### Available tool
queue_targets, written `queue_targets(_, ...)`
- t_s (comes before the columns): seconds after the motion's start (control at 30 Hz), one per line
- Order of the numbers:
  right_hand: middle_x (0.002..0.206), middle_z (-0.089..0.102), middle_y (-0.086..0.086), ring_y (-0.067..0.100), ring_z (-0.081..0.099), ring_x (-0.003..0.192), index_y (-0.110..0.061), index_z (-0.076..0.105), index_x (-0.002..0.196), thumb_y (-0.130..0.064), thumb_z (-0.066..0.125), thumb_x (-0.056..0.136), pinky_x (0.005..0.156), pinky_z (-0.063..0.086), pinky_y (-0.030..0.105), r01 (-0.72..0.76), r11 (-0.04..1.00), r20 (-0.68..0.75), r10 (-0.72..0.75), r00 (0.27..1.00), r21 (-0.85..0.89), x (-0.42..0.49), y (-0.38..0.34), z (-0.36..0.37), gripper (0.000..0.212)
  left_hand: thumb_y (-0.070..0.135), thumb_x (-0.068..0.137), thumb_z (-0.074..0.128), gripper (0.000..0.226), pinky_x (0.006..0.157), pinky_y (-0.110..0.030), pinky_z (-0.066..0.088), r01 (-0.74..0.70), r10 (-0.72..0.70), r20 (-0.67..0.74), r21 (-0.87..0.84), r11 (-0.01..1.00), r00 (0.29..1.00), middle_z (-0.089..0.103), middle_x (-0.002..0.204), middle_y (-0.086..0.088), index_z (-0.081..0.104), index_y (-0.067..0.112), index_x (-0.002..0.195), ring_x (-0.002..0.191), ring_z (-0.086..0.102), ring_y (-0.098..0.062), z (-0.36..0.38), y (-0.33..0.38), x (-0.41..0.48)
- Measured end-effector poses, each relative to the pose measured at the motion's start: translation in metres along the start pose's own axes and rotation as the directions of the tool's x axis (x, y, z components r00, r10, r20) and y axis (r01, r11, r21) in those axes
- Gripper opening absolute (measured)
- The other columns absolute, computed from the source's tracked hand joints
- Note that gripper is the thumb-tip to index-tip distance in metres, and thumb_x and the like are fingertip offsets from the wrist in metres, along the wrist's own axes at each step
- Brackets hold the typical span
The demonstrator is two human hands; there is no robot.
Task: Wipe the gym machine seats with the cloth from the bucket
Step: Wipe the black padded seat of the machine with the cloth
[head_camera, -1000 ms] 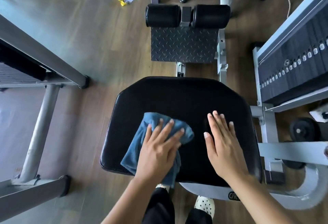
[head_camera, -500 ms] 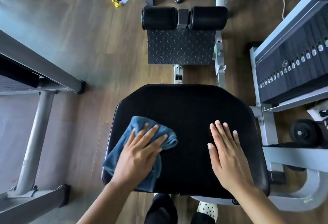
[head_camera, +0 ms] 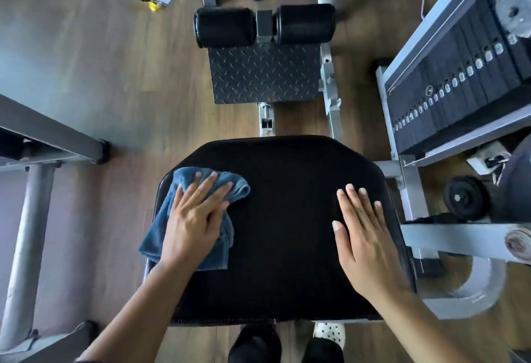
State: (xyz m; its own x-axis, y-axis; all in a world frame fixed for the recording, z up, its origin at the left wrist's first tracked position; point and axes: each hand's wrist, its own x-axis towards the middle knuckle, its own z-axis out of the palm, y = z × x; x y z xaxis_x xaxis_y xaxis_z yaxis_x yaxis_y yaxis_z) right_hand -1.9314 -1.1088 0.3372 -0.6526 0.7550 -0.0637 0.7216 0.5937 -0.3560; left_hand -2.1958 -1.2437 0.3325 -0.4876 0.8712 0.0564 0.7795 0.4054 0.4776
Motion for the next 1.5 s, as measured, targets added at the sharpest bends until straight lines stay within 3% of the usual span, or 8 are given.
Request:
queue_targets(0.1,0.157,0.02,0.004,0.017,0.01,0.146,-0.011,0.028,0.148,-0.035,0.025,0.1,0.119,0.006,0.036,-0.048,0.998,-0.017,0.047,0.999,-0.028,0.003,0.013,-0.002,0.054,0.028,0.092,0.049,0.036,0.113,-0.054,0.021,0.179,-0.177,-0.06,0.039,0.983,0.982,0.048,0.141,-0.007,0.061,0.023,0.125,0.137,0.035,-0.031,0.02,0.023,0.039)
queue_targets(0.3,0.156,0.021,0.005,0.017,0.011,0.146,-0.01,0.028,0.148,-0.036,0.023,0.1,0.119,0.003,0.033,-0.098,0.995,-0.02,0.097,0.995,-0.029,0.005,0.017,-0.003,0.055,0.029,0.096,0.044,0.037,0.114,-0.05,0.024,-0.21,0.211,0.086,-0.018,0.977,0.974,0.047,0.142,-0.002,0.058,0.023,0.129,0.139,0.032,-0.024,0.024,0.039,0.013)
queue_targets(0.5,0.157,0.02,0.003,0.015,0.008,0.146,-0.012,0.027,0.148,-0.036,0.022,0.1,0.119,0.006,0.035,-0.102,0.994,-0.019,0.101,0.995,-0.041,0.005,0.015,-0.002,0.054,0.027,0.092,0.048,0.035,0.113,-0.054,0.022,0.134,-0.134,-0.046,0.01,0.991,0.99,0.051,0.138,-0.008,0.063,0.021,0.123,0.135,0.038,-0.032,0.042,0.047,0.074)
queue_targets(0.6,0.157,0.02,0.003,0.016,0.009,0.146,-0.012,0.028,0.148,-0.035,0.023,0.1,0.119,0.007,0.036,-0.126,0.991,-0.026,0.125,0.992,-0.04,0.005,0.015,-0.004,0.054,0.03,0.095,0.044,0.036,0.116,-0.049,0.017,-0.102,0.104,0.064,-0.028,0.994,0.993,0.049,0.14,-0.006,0.06,0.024,0.127,0.137,0.034,-0.03,0.062,0.084,0.075)
queue_targets(0.7,0.156,0.02,0.006,0.02,0.011,0.146,-0.01,0.028,0.148,-0.035,0.023,0.1,0.118,0.006,0.036,-0.174,0.982,-0.039,0.171,0.984,-0.075,0.003,0.023,-0.009,0.054,0.026,0.095,0.046,0.035,0.115,-0.045,0.02,-0.397,0.41,0.152,-0.107,0.912,0.9,0.049,0.14,-0.003,0.06,0.024,0.127,0.138,0.033,-0.026,0.06,0.082,0.061)
queue_targets(0.9,0.156,0.023,0.008,0.021,0.014,0.145,-0.008,0.028,0.148,-0.037,0.018,0.1,0.117,0.009,0.038,-0.243,0.967,-0.043,0.24,0.97,-0.081,0.001,0.034,-0.01,0.056,0.034,0.093,0.044,0.037,0.11,-0.051,0.028,-0.118,0.118,0.066,-0.012,0.993,0.991,0.059,0.129,-0.004,0.064,0.022,0.121,0.124,0.049,-0.029,0.082,0.106,0.121)
queue_targets(1.23,0.15,0.035,0.013,0.024,0.026,0.141,-0.004,0.035,0.144,-0.035,0.024,0.099,0.115,0.016,0.04,-0.272,0.961,-0.085,0.267,0.96,-0.044,-0.002,0.033,-0.009,0.056,0.044,0.091,0.043,0.032,0.088,-0.04,0.04,-0.553,0.548,0.217,-0.042,0.832,0.808,0.068,0.097,0.008,0.07,0.029,0.102,0.09,0.062,-0.022,0.125,0.18,0.144)
queue_targets(1.5,0.153,0.027,0.013,0.022,0.018,0.144,-0.005,0.028,0.147,-0.037,0.022,0.1,0.118,0.01,0.037,-0.257,0.965,-0.061,0.254,0.965,-0.055,0.002,0.03,-0.005,0.058,0.049,0.092,0.033,0.041,0.081,-0.041,0.042,-0.133,0.115,0.126,0.148,0.98,0.985,0.067,0.104,0.007,0.063,0.031,0.114,0.096,0.06,-0.026,0.067,0.073,0.153)
